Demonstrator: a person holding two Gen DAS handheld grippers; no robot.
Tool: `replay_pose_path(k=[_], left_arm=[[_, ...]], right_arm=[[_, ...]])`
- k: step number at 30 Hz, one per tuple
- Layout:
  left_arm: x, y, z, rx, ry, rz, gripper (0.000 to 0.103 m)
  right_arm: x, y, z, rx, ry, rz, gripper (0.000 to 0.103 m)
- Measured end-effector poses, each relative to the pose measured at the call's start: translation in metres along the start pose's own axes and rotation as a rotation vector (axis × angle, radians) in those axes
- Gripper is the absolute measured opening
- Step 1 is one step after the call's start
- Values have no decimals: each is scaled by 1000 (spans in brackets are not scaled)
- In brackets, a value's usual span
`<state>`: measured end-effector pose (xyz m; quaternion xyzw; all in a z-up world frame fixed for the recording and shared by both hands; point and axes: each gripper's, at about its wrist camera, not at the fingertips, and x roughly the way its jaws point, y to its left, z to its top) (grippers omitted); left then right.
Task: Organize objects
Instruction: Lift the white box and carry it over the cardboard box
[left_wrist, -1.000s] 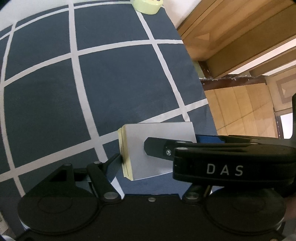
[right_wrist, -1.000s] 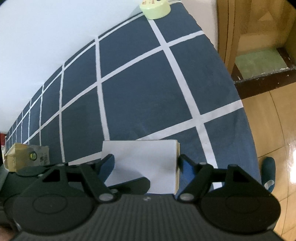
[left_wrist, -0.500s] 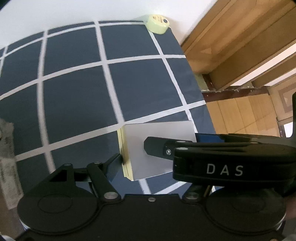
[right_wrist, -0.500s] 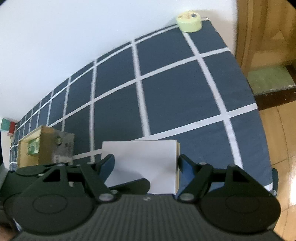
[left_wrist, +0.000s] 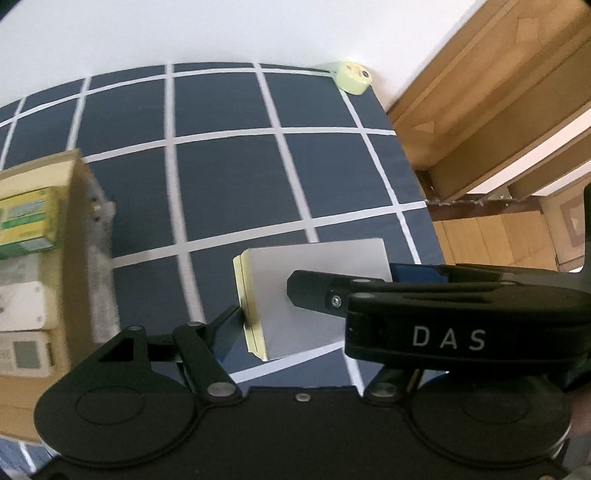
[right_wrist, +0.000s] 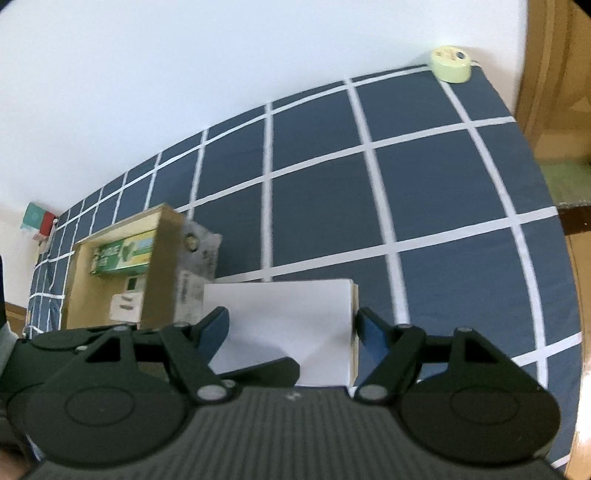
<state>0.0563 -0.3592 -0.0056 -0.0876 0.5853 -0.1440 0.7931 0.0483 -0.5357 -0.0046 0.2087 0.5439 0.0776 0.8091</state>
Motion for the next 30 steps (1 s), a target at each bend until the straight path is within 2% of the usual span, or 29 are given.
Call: replay_pose_path(k=[16,30], left_arm=[[-77,103,-31,-24,-46,24,68],[-115,205,-64,-71,-47,38,68]], right_arm=[[21,128,-28,-55,-23,23,75],[71,227,-52,-87,4,38,75]])
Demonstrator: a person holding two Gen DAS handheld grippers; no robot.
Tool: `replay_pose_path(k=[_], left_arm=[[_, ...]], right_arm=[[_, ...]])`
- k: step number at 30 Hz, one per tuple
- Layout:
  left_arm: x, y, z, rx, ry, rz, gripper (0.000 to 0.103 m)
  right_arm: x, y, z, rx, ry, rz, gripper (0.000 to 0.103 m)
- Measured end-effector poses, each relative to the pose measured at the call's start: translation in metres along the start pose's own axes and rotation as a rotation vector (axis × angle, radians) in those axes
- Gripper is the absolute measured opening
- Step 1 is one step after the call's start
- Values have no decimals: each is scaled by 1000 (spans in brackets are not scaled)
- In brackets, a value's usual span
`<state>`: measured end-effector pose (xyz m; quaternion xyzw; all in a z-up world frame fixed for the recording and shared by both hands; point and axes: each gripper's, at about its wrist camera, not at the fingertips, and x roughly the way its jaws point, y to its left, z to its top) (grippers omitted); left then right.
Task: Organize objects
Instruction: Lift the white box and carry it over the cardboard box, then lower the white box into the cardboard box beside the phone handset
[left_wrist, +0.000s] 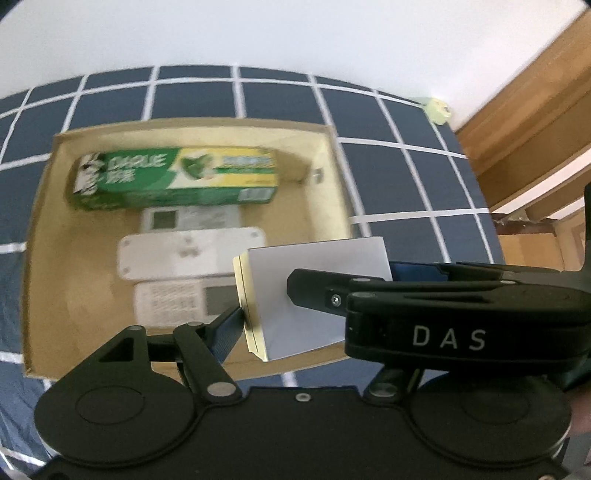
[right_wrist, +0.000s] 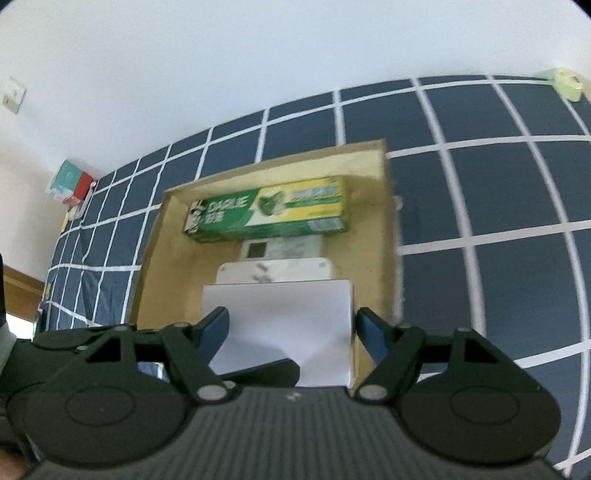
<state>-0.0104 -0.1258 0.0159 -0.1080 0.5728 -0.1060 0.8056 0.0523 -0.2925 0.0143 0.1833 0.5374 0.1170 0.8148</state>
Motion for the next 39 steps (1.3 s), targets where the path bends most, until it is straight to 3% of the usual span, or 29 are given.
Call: replay_pose_path(k=[7,15,26,39], left_arm=[[4,47,-10,-31,34,11,68],[21,78,-9,-41,78,1,68],[47,99,11,-42,117,-11,68],[68,110,13,-65,161,-18,68]], right_arm=[[39,34,-9,-5,44,12,75],[73,43,-13,16,79,5,75],[106,38,4,42,100,-6,75],[127,32,7,62,143,-27,74]])
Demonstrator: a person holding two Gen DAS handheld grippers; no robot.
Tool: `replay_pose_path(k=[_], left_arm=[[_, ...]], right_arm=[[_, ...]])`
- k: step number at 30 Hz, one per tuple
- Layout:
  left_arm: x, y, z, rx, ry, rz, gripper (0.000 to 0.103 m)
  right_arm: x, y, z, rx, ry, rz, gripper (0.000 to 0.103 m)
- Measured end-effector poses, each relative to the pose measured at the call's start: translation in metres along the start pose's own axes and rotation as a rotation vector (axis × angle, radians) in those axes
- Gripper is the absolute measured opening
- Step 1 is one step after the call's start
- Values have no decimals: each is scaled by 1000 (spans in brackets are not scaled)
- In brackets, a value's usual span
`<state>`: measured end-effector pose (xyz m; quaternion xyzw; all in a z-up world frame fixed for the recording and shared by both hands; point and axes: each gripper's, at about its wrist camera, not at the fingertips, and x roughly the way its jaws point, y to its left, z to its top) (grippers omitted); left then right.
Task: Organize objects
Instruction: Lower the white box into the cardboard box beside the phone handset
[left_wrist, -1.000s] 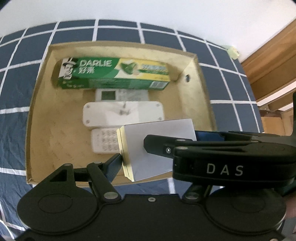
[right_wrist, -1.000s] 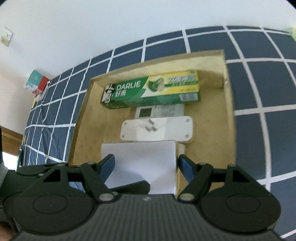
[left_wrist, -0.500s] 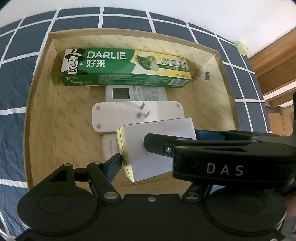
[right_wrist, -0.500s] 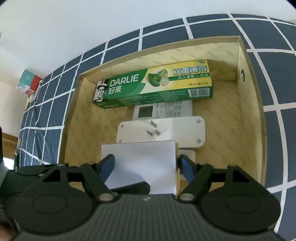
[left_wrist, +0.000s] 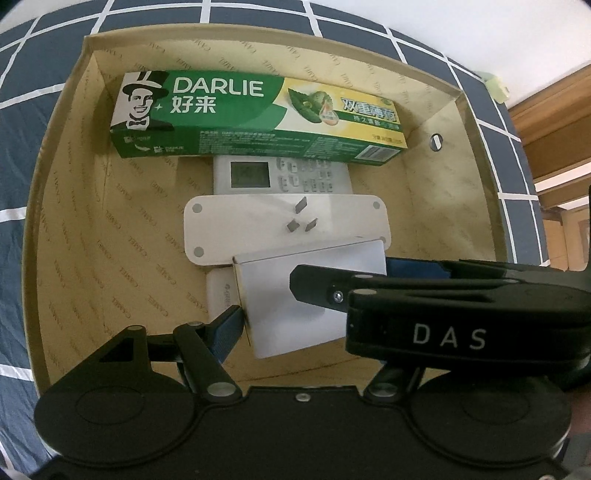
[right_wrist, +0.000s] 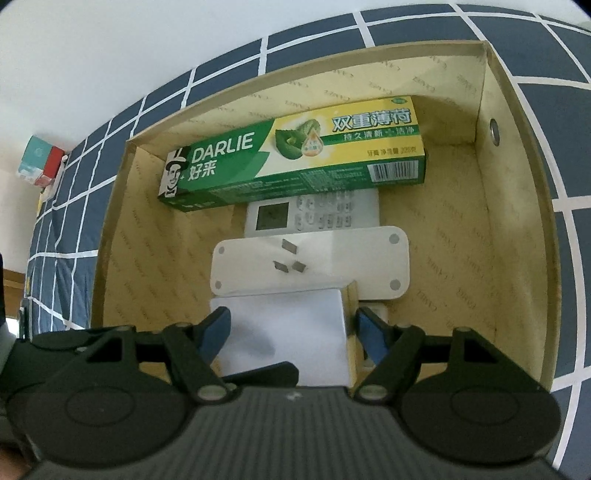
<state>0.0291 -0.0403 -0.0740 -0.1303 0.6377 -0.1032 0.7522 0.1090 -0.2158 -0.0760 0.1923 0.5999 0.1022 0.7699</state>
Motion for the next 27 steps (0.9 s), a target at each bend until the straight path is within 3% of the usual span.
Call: replay_pose_path(k=[12,27], left_arm=[[2,-3,-1,25,4,9,68],[2,-3,-1,11,4,45,71]], right_arm=[[-1,-4,-6,58,8,-6,72],[-1,-2,-4,31,3,-41,71]])
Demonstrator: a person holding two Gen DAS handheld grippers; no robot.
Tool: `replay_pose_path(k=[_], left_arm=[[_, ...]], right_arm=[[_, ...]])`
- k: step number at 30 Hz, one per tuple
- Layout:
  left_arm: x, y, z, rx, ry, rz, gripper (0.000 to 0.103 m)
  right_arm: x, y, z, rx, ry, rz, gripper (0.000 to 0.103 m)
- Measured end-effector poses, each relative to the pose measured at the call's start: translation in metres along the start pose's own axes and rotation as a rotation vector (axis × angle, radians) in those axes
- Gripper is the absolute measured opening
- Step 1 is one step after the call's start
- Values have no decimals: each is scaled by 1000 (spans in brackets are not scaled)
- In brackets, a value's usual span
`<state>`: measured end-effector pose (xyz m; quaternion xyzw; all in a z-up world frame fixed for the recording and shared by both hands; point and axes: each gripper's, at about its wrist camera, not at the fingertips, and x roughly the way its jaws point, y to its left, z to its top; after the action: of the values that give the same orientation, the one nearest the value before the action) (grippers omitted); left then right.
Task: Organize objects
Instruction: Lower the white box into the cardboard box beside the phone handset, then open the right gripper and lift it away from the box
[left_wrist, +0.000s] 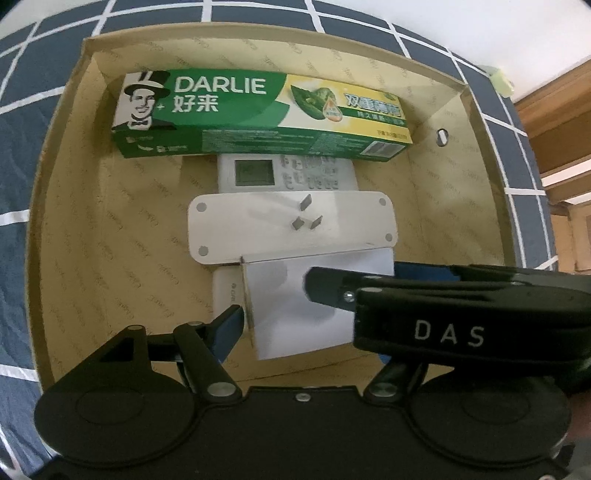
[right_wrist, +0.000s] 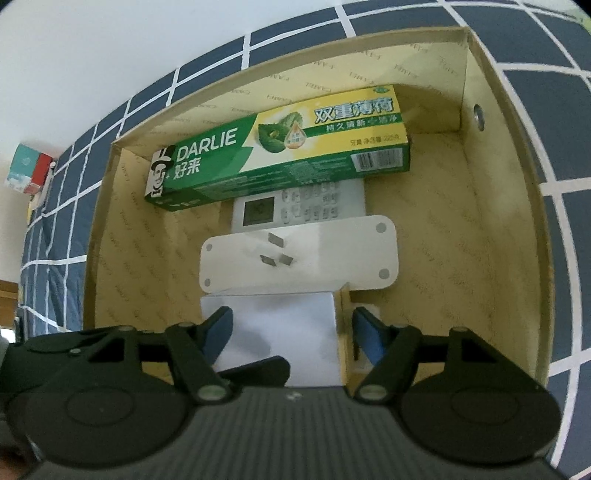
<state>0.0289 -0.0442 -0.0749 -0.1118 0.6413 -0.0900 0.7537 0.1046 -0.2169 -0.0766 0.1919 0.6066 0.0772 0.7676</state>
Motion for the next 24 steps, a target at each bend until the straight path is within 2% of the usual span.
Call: replay_pose_path(k=[7,14,18,20,24], left_arm=[[-11,9,-5,-38,-13,54,72],[-38,10,-13,-70,-62,104,76],[-57,7,-18,-85,-98,141,78],[-66,5,-20,-88,-115,161,83],[-83,1,-26,-93,-153,194,87]], right_arm=[[-14,-2,-1,1,-33,-26,72],[-42,3,-4,-42,-84,-63,72],[-60,6,-9,-70,-108,-87,75],[-69,6,-11,-81,-117,-102,76],[-87,5,-15,-94,-134,-121,82]])
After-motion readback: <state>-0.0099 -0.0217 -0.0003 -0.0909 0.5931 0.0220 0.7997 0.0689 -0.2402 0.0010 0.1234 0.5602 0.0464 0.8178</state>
